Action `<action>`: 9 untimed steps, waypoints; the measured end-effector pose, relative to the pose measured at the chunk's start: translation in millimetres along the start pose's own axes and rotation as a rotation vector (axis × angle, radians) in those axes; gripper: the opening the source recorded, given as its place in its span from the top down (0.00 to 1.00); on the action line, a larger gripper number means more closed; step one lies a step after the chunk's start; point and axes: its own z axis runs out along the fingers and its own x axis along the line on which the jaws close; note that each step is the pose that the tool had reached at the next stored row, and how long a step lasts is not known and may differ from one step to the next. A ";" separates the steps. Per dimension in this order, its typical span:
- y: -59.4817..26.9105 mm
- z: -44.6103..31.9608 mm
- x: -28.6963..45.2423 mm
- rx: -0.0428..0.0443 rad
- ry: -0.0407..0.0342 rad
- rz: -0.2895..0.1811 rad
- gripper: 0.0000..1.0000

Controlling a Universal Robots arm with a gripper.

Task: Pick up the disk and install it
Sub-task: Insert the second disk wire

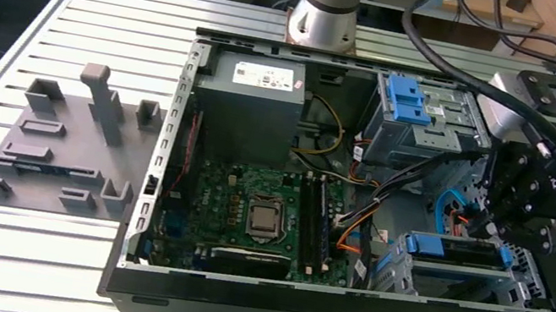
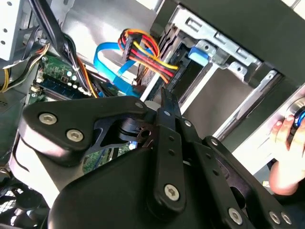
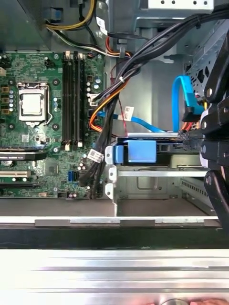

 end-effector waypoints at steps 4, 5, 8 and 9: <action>2.9 -5.3 0.1 0.0001 -0.0010 0.000 0.89; 3.2 -7.0 0.0 0.0000 -0.0011 0.000 0.89; 5.8 -12.1 -0.1 0.0000 -0.0012 0.000 0.89; 7.8 -12.8 -0.1 0.0000 -0.0017 0.000 0.89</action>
